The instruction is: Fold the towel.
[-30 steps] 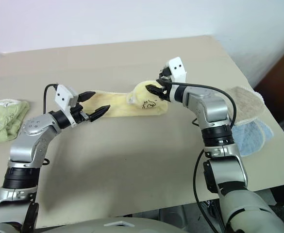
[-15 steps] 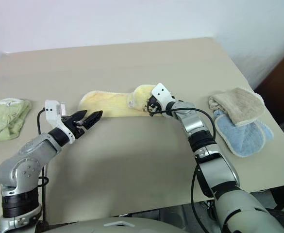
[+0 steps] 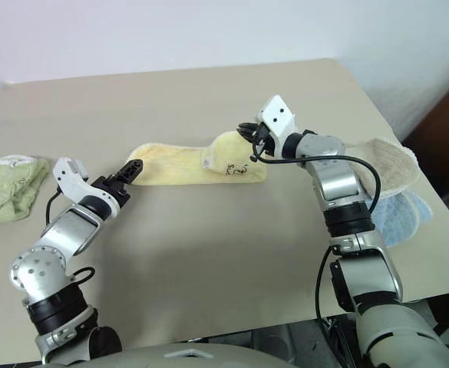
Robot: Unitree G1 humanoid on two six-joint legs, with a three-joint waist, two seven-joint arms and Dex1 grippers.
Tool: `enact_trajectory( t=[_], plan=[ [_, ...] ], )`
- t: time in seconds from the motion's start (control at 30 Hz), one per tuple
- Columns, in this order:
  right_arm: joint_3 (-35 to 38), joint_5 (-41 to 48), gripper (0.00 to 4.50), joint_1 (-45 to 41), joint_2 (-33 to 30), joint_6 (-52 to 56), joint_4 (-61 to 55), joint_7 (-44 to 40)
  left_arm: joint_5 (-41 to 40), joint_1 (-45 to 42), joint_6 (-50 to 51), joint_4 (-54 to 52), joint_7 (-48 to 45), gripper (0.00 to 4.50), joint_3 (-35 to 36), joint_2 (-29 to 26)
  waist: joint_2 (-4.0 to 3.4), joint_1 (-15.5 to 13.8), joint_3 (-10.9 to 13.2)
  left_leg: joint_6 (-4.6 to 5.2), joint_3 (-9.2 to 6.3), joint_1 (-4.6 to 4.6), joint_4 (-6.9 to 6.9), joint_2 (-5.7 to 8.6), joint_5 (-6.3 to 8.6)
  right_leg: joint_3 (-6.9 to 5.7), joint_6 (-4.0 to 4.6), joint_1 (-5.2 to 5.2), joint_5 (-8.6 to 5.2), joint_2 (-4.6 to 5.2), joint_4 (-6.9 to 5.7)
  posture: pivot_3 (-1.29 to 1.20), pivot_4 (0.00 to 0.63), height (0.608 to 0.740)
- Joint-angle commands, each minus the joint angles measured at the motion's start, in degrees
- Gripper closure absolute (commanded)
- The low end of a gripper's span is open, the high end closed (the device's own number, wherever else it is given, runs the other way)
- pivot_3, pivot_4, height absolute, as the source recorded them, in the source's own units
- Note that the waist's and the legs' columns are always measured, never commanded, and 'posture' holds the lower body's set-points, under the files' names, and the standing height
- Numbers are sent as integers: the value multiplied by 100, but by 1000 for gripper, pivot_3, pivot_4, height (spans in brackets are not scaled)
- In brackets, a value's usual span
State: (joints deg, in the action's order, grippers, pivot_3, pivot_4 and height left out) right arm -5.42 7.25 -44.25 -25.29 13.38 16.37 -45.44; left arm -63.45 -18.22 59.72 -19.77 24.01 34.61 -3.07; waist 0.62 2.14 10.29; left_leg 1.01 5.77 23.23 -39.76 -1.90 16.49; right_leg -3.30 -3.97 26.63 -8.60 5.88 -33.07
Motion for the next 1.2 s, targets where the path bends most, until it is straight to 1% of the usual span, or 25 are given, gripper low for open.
enact_trajectory(
  t=[0.03, 0.13, 0.27, 0.37, 0.53, 0.57, 0.6, 0.67, 0.8, 0.87, 0.97, 1.03, 1.2],
  plan=[
    [213, 91, 4215, -33, -99, 8, -340, 52, -361, -125, 67, 269, 604, 0, 29, -23, 1, 0, 1, 0, 0, 0, 0, 1, 0, 0, 0, 0, 0, 0, 0, 0, 150, 728],
    [265, 95, 4215, 35, -154, 33, -394, 92, -681, -187, -67, 522, 1033, 0, 58, 76, 1, -11, 1, 0, 1, 0, 0, 1, 0, 0, 0, -1, 0, 0, 0, 0, 150, 728],
    [299, 101, 4215, 182, -171, 88, -488, 121, -805, -352, -261, 878, 1230, 0, -43, 61, 1, -80, 1, -1, 3, -10, 0, 2, 0, 0, 2, -10, -1, 0, 2, 0, 150, 728],
    [303, 122, 4215, 299, -161, 169, -636, 150, -794, -524, -436, 1149, 1221, 0, -126, 36, 1, -147, 1, -2, 4, -23, 0, 1, 1, 0, 3, -20, -1, 0, 3, 0, 150, 728],
    [277, 242, 4215, 625, -93, 500, -1134, 200, -712, -981, -694, 1822, 922, 0, -269, -5, 1, -197, 0, -8, 2, -29, -4, 1, 1, -9, 3, -34, -1, 1, 4, 0, 150, 728],
    [267, 281, 4281, 691, -89, 577, -1246, 187, -715, -1034, -711, 1899, 882, 388, -292, -15, 1, -212, 0, -9, 2, -29, -4, 1, 1, -9, 3, -34, -1, 1, 3, 0, 150, 728],
    [263, 349, 4281, 774, -102, 696, -1375, 143, -710, -1079, -709, 1955, 832, 576, -323, -36, 1, -227, 0, -8, 2, -28, -4, 0, 0, -10, 3, -32, -1, 1, 3, 0, 150, 728],
    [256, 462, 4281, 948, -177, 914, -1606, 36, -706, -1139, -738, 2015, 728, 1208, -363, -64, 1, -263, 0, -8, 2, -22, -4, 0, 0, -10, 4, -27, -1, 1, 4, 0, 150, 728],
    [241, 688, 4281, 1377, -442, 1305, -2125, -301, -688, -1201, -840, 2069, 584, 2657, -377, -151, 2, -289, 1, -5, 1, 12, -4, 2, 0, -18, 5, -8, -1, 1, 19, 0, 150, 728],
    [242, 742, 4281, 1515, -524, 1405, -2272, -350, -666, -1207, -916, 2062, 506, 3304, -365, -199, 3, -282, 2, 1, 1, 18, -3, 2, 4, -22, 5, -7, 0, 1, 34, 0, 150, 728],
    [259, 758, 4281, 1625, -583, 1470, -2330, -318, -634, -1240, -1199, 2013, 337, 4403, -251, -271, 5, -265, 3, 3, 3, 18, 4, 1, 5, -23, 5, -9, 1, 0, 50, 0, 150, 728],
    [295, 741, 4281, 1651, -612, 1478, -2296, -275, -613, -1293, -1435, 1983, 142, 4484, -113, -427, 7, -265, 4, 3, 2, 18, 5, 0, 5, -26, 5, -9, 1, -1, 51, 0, 150, 728],
    [399, 709, 4281, 1660, -720, 1447, -2147, -220, -457, -1406, -1724, 2111, -512, 4484, 103, -1304, 9, -233, 6, 1, 3, 17, 19, -4, 5, -29, 5, -6, 1, -4, 58, 0, 150, 728]
  ],
)
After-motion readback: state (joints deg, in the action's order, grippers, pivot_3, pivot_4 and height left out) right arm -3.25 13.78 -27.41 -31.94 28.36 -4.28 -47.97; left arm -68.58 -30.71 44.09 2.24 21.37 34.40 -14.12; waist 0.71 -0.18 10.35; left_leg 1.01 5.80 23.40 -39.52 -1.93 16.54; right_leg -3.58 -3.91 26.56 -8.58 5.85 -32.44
